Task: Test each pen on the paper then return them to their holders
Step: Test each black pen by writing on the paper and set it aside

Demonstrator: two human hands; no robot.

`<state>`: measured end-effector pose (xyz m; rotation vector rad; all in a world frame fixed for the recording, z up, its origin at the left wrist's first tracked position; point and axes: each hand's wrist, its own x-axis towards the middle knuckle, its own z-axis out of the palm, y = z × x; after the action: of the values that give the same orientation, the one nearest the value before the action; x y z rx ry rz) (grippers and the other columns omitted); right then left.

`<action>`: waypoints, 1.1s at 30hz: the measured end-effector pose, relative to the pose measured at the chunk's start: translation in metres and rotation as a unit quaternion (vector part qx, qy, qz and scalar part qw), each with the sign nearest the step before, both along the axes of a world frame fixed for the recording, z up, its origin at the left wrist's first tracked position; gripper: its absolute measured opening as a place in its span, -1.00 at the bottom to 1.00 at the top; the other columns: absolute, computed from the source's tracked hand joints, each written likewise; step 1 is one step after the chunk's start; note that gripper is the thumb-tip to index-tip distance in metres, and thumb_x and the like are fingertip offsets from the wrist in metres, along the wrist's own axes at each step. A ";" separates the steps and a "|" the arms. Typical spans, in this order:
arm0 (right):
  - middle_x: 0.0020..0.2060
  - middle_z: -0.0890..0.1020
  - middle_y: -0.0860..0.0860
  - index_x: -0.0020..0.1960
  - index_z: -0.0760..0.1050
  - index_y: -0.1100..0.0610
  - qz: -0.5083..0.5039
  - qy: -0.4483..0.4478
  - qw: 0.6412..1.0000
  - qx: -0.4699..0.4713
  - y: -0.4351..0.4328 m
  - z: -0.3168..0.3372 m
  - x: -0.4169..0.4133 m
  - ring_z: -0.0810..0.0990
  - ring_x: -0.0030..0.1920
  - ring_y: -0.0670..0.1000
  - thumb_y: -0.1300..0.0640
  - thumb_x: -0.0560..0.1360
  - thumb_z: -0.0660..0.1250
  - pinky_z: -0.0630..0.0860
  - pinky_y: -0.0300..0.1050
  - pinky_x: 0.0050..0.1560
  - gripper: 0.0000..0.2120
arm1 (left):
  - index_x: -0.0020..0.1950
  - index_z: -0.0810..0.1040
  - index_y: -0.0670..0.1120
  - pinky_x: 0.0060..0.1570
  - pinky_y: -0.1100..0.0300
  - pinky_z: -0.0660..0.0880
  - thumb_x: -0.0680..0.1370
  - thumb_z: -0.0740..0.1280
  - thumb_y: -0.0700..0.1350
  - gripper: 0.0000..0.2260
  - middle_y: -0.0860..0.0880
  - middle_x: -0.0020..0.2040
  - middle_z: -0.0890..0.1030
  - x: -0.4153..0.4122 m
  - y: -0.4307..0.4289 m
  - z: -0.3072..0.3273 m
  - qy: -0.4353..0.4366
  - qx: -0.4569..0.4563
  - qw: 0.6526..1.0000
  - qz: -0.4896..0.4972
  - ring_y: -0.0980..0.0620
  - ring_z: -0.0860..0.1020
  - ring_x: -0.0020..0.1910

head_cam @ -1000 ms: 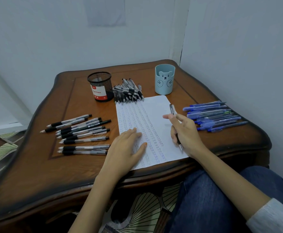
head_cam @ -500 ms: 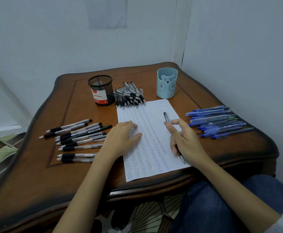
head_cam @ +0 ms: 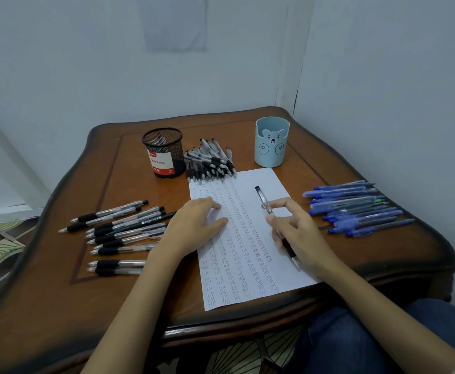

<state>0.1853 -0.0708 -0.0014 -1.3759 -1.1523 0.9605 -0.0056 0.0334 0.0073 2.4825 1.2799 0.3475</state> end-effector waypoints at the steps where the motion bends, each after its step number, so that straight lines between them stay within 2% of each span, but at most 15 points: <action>1: -0.50 0.46 0.07 0.15 0.44 0.10 0.010 0.006 1.000 -0.008 0.005 0.002 0.000 0.36 -0.49 -0.04 0.23 0.59 0.23 0.32 -0.17 -0.47 -0.85 | 0.35 0.44 -0.05 0.23 0.20 0.29 0.58 0.26 0.11 -0.60 0.01 0.38 0.43 -0.001 0.003 0.001 0.000 0.000 1.000 0.000 0.04 0.34 0.36; 4: -0.43 0.51 0.06 0.18 0.43 0.06 0.037 -0.018 0.999 -0.019 0.024 0.014 0.001 0.38 -0.48 -0.10 0.34 0.55 0.21 0.33 -0.26 -0.48 -0.73 | 0.36 0.44 -0.05 0.23 0.20 0.30 0.57 0.26 0.13 -0.57 0.01 0.39 0.42 -0.003 0.012 0.002 -0.001 0.001 1.000 0.002 0.05 0.34 0.37; 6: -0.37 0.56 0.07 0.18 0.46 0.01 0.042 -0.059 0.997 -0.012 0.043 0.022 0.002 0.38 -0.49 -0.11 0.32 0.55 0.26 0.32 -0.29 -0.50 -0.71 | 0.36 0.44 -0.04 0.24 0.21 0.29 0.56 0.26 0.15 -0.55 0.02 0.40 0.41 -0.005 0.015 0.000 -0.009 0.007 1.000 0.008 0.07 0.32 0.38; 8: -0.28 0.61 0.10 0.19 0.52 0.03 0.029 -0.121 0.992 0.005 0.065 0.027 0.004 0.43 -0.42 -0.09 0.24 0.52 0.36 0.38 -0.30 -0.41 -0.73 | 0.37 0.44 -0.02 0.27 0.21 0.27 0.55 0.26 0.18 -0.54 0.04 0.40 0.40 -0.006 0.017 -0.004 -0.020 0.016 1.000 0.013 0.08 0.31 0.39; 11: -0.24 0.66 0.09 0.08 0.62 0.11 -0.003 -0.181 0.983 0.030 0.099 0.030 0.005 0.48 -0.31 -0.08 0.15 0.47 0.45 0.43 -0.29 -0.23 -0.81 | 0.39 0.42 0.00 0.33 0.20 0.22 0.55 0.25 0.19 -0.53 0.05 0.44 0.35 -0.007 0.019 -0.006 -0.024 0.015 1.000 0.009 0.09 0.27 0.42; 14: -0.24 0.64 -0.04 0.05 0.63 0.16 -0.040 -0.194 0.979 0.038 0.133 0.031 0.007 0.51 -0.29 -0.15 0.15 0.47 0.46 0.45 -0.35 -0.19 -0.82 | 0.40 0.40 0.00 0.32 0.24 0.20 0.55 0.26 0.18 -0.53 0.07 0.45 0.33 -0.008 0.020 -0.005 -0.027 0.016 0.999 0.004 0.12 0.26 0.41; 18: -0.16 0.69 0.04 0.07 0.65 0.17 -0.057 -0.221 0.973 0.045 0.175 0.030 0.005 0.58 -0.21 -0.08 0.14 0.48 0.45 0.52 -0.23 -0.15 -0.80 | 0.40 0.39 0.02 0.25 0.33 0.20 0.55 0.25 0.19 -0.53 0.10 0.43 0.35 -0.009 0.022 -0.004 -0.031 0.022 0.999 0.001 0.15 0.28 0.38; 19: -0.17 0.68 0.04 0.06 0.66 0.17 -0.059 -0.222 0.972 0.046 0.185 0.030 0.003 0.56 -0.23 -0.09 0.14 0.47 0.45 0.52 -0.22 -0.17 -0.81 | 0.40 0.39 0.02 0.24 0.34 0.19 0.55 0.24 0.19 -0.53 0.10 0.43 0.35 -0.009 0.023 -0.003 -0.033 0.024 0.999 0.001 0.16 0.28 0.37; 21: -0.21 0.65 -0.01 0.06 0.66 0.16 -0.058 -0.227 0.971 0.045 0.203 0.030 -0.002 0.48 -0.33 -0.20 0.14 0.48 0.44 0.40 -0.35 -0.28 -0.82 | 0.41 0.37 0.02 0.25 0.34 0.18 0.55 0.24 0.20 -0.52 0.11 0.44 0.33 -0.008 0.025 -0.004 -0.035 0.026 0.999 0.000 0.16 0.26 0.39; 22: -0.22 0.65 -0.02 0.05 0.67 0.16 -0.057 -0.232 0.970 0.041 0.211 0.030 -0.004 0.45 -0.36 -0.23 0.13 0.49 0.43 0.36 -0.38 -0.29 -0.83 | 0.42 0.37 0.02 0.26 0.34 0.18 0.55 0.24 0.20 -0.52 0.11 0.44 0.32 -0.008 0.026 -0.004 -0.038 0.025 0.999 0.000 0.17 0.26 0.39; 24: -0.17 0.67 -0.01 0.03 0.67 0.16 -0.059 -0.243 0.968 0.031 0.225 0.028 -0.009 0.46 -0.33 -0.25 0.13 0.49 0.43 0.39 -0.36 -0.20 -0.85 | 0.42 0.36 0.03 0.27 0.34 0.17 0.55 0.24 0.20 -0.52 0.12 0.45 0.31 -0.009 0.026 -0.006 -0.042 0.023 0.999 0.001 0.18 0.25 0.39; 30: -0.10 0.68 -0.01 0.03 0.66 0.15 -0.059 -0.253 0.965 0.021 0.234 0.025 -0.017 0.48 -0.28 -0.25 0.13 0.50 0.42 0.40 -0.37 -0.19 -0.85 | 0.41 0.37 0.04 0.29 0.33 0.15 0.55 0.25 0.21 -0.52 0.13 0.46 0.29 -0.010 0.027 -0.008 -0.046 0.024 0.999 -0.001 0.19 0.21 0.42; 33: -0.09 0.67 0.00 0.05 0.64 0.16 -0.073 -0.252 0.964 0.034 0.221 0.025 -0.013 0.49 -0.24 -0.22 0.17 0.54 0.36 0.36 -0.43 -0.24 -0.86 | 0.41 0.37 0.04 0.30 0.32 0.15 0.55 0.25 0.21 -0.52 0.13 0.46 0.28 -0.010 0.027 -0.008 -0.046 0.022 0.999 0.002 0.19 0.21 0.42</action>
<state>0.1727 0.1504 0.0240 -1.6766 -1.4164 0.4672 -0.0153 0.0602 -0.0003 2.4693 1.2529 0.4899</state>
